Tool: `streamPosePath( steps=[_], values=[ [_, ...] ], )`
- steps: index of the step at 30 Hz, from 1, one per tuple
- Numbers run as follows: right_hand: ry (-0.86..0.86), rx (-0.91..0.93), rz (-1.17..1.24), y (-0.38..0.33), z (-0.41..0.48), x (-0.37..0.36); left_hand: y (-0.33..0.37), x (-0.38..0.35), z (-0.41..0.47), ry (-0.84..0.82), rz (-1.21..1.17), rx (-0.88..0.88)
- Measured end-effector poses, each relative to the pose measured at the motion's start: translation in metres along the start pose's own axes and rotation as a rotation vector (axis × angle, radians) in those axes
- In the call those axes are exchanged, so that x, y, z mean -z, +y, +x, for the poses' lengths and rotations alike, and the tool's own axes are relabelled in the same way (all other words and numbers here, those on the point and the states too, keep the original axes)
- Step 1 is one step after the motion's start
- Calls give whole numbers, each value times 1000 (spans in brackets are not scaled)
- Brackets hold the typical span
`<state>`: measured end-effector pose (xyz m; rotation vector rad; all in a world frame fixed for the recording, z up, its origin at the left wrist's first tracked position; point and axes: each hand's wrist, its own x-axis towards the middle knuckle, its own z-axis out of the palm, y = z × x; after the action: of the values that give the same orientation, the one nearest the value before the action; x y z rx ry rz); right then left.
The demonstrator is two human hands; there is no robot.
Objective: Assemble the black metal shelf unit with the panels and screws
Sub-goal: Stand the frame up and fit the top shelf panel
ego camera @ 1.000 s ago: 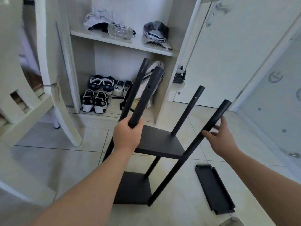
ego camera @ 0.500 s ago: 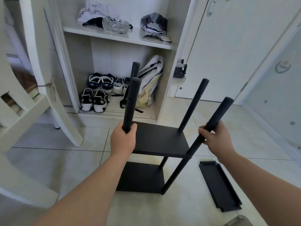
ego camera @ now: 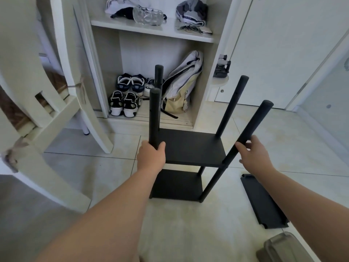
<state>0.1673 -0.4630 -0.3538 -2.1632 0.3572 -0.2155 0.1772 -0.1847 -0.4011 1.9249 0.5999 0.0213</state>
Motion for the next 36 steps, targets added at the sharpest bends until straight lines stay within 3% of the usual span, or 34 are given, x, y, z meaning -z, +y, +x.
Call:
streamPosePath(
  steps=[4,8,12,18,27,36],
  values=[
    [-113,2,-145,21,-25,19,-4,-7,-21,-175,199,351],
    [-200,-11,-321,70,-55,49,-7,1,-42,-616,543,389],
    [-211,-165,-379,135,-75,83,-9,-35,-55,-872,674,276],
    [-198,-313,-409,207,-60,124,-17,-126,-99,-977,857,-99],
    [-325,-352,-484,324,24,157,-56,-297,-134,-1113,732,9],
    [-410,-514,-445,466,85,128,-112,-457,-122,-1001,458,168]
  ],
)
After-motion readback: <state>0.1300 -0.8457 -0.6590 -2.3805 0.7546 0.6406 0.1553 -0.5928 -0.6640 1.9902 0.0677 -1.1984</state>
